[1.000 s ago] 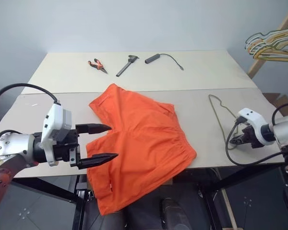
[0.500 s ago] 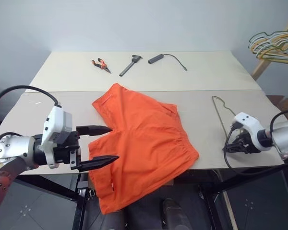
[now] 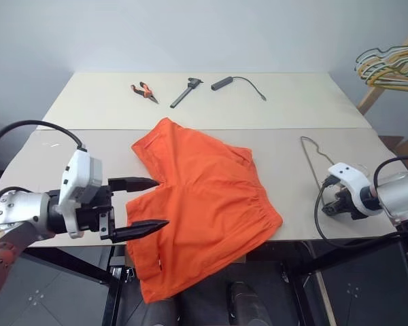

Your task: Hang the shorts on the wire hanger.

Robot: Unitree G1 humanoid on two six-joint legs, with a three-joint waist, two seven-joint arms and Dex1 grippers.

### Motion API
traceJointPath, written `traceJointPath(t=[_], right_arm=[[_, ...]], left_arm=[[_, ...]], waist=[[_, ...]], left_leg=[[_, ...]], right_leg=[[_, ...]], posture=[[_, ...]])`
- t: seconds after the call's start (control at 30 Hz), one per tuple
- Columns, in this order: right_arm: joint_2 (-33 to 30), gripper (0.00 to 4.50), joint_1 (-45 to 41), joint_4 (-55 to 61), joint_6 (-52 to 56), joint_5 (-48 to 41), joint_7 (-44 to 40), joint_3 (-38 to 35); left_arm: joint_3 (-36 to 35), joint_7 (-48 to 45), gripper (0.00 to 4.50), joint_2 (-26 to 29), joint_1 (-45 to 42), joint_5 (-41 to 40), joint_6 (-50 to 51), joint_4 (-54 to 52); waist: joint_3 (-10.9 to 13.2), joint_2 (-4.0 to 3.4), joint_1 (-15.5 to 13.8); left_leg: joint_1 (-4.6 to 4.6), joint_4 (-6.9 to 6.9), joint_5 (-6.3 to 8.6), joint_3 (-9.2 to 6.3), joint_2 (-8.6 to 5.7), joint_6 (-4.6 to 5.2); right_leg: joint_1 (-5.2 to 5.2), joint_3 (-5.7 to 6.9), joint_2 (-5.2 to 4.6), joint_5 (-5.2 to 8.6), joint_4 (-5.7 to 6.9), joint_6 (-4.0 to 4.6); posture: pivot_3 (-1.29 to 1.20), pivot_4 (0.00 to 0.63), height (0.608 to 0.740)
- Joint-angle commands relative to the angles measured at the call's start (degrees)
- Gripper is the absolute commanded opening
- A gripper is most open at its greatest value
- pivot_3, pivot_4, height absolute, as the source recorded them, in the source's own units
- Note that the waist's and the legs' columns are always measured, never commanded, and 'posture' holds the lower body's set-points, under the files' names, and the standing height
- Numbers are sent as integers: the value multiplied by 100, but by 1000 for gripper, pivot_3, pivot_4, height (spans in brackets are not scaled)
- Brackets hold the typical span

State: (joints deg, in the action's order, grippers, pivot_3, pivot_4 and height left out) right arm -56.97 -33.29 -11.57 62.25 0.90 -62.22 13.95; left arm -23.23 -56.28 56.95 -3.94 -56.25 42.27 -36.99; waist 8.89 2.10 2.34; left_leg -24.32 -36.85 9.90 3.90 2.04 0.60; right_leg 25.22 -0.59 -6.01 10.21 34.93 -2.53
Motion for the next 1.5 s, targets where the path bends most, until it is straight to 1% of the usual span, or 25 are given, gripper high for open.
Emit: traceJointPath(t=[0.03, 0.13, 0.2, 0.27, 0.33, 0.4, 0.47, 0.53, 0.6, 0.67, 0.7, 0.83, 0.93, 1.07, 1.17, 1.2, 1.3, 1.4, 1.5], right_arm=[[-115, 35, 228, 543, 91, -6, 267, -76], [-155, 35, 467, 990, -42, 20, 625, -356], [-184, 35, 634, 1351, -177, 22, 887, -651], [-221, 35, 890, 1763, -563, 126, 1250, -971], [-204, 35, 991, 2157, -552, 44, 1446, -1370], [-55, 35, 1124, 2604, -718, -18, 1724, -1814], [119, 35, 1295, 3006, -1139, -35, 1984, -2172], [234, 35, 1586, 3296, -2036, 84, 2242, -2374], [131, 35, 2091, 3368, -3668, 513, 2583, -2387], [-115, 35, 2569, 3239, -5214, 987, 2855, -2317], [-180, 35, 2718, 3168, -5736, 1139, 2951, -2302], [-350, 35, 2890, 2836, -7363, 1688, 3407, -2281], [-362, 35, 2743, 2657, -8076, 1978, 3686, -2282], [-362, 35, 2602, 2496, -8554, 2173, 3751, -2267], [-305, 35, 2542, 2466, -8620, 2258, 3735, -2268], [-284, 35, 2494, 2479, -8602, 2277, 3718, -2249], [-240, 35, 2359, 2476, -8598, 2371, 3707, -2206], [-213, 35, 2271, 2466, -8587, 2421, 3668, -2181], [-148, 35, 2152, 2486, -8533, 2433, 3647, -2146]], left_arm=[[105, -107, 4439, 39, -243, -3, -132, 105], [267, -204, 4439, 39, -456, 86, -170, 270], [399, -237, 4439, 9, -677, 123, -184, 432], [571, -239, 4439, -32, -946, 189, -195, 621], [768, -222, 4439, -122, -1273, 267, -206, 834], [934, -154, 4439, -239, -1617, 345, -193, 1074], [1033, -14, 4439, -370, -1955, 393, -133, 1339], [1088, 195, 4439, -495, -2333, 386, 27, 1659], [1181, 319, 4439, -509, -2828, 395, 325, 2101], [1277, 324, 4439, -470, -3327, 377, 663, 2566], [1320, 283, 4439, -448, -3530, 377, 802, 2769], [1770, -223, 4439, -300, -4332, 571, 1286, 3530], [2259, -725, 4439, -311, -4725, 784, 1477, 3920], [2780, -1140, 4439, -491, -5063, 1100, 1606, 4294], [3107, -1453, 4439, -674, -5248, 1283, 1703, 4484], [3256, -1565, 4439, -733, -5268, 1345, 1732, 4478], [3623, -1779, 4439, -821, -5195, 1606, 1670, 4295], [3754, -1903, 4439, -876, -5123, 1706, 1689, 4152], [3875, -1812, 4439, -968, -5037, 1879, 1683, 4012]], waist=[[0, 0, 4], [0, 0, 6], [0, 0, 8], [0, 0, 10], [0, -1, 26], [0, -1, 43], [-1, 0, 79], [-3, 5, 115], [-4, 6, 147], [-4, 6, 168], [-4, 6, 185], [-4, 9, 348], [-5, 11, 470], [-6, 11, 603], [-6, 12, 663], [-7, 12, 676], [-7, 12, 732], [-7, 13, 784], [-8, 12, 818]], left_leg=[[1, 0, 0, 0, 0, 0], [0, 0, 0, 1, 0, -1], [-1, 0, 1, 2, -1, -1], [-5, 0, 1, 3, -3, -1], [-6, 0, 1, 4, -3, -1], [-8, 0, 0, 6, -3, -1], [-7, 0, 0, 6, -1, -1], [-8, 0, 0, 0, 0, 0], [-9, 0, -1, -3, 1, 0], [-9, -1, -1, -2, -2, 0], [-10, -1, -1, -1, -6, 1], [-9, -6, -1, 5, -10, 1], [-6, -6, -1, 3, -9, 0], [-3, -5, -1, -2, -9, 0], [-6, -5, -4, -6, -10, 4], [-6, -5, -19, -5, -10, 30], [-6, -5, -26, -5, -12, 42], [-5, -5, -27, -7, -11, 42], [-4, -5, -27, -7, -11, 43]], right_leg=[[-1, 0, 0, 0, 0, 0], [-1, -1, 0, 0, -1, 0], [0, 0, -1, 0, -1, 0], [5, -2, -2, 0, 0, 0], [4, -1, -2, 0, 0, 0], [5, -2, -2, 0, 0, -1], [4, -1, -1, 0, 0, -1], [0, 3, 3, 1, 0, -2], [-2, 3, 8, 1, -1, -3], [-5, 3, 7, 2, -4, -6], [-4, 3, 2, 3, -4, -7], [-7, -3, -3, 3, -6, -9], [-6, -3, -3, 2, -2, -9], [-7, -3, -2, 2, 4, -9], [-8, -3, -1, 2, 4, -8], [-8, -5, -1, 3, 4, -9], [-7, -10, -2, 3, 4, -10], [-6, -9, -1, 3, 6, -9], [-6, -11, -1, 3, 8, -10]], posture=[[-64, 140, 740], [-87, 137, 740], [-105, 136, 740], [-118, 133, 740], [-132, 128, 740], [-145, 123, 740], [-156, 119, 740], [-174, 114, 740], [-182, 110, 740], [-188, 109, 740], [-191, 109, 740], [-200, 107, 740], [-204, 106, 740], [-209, 104, 740], [-212, 99, 740], [-214, 98, 740], [-219, 95, 740], [-221, 95, 740], [-222, 94, 740]])
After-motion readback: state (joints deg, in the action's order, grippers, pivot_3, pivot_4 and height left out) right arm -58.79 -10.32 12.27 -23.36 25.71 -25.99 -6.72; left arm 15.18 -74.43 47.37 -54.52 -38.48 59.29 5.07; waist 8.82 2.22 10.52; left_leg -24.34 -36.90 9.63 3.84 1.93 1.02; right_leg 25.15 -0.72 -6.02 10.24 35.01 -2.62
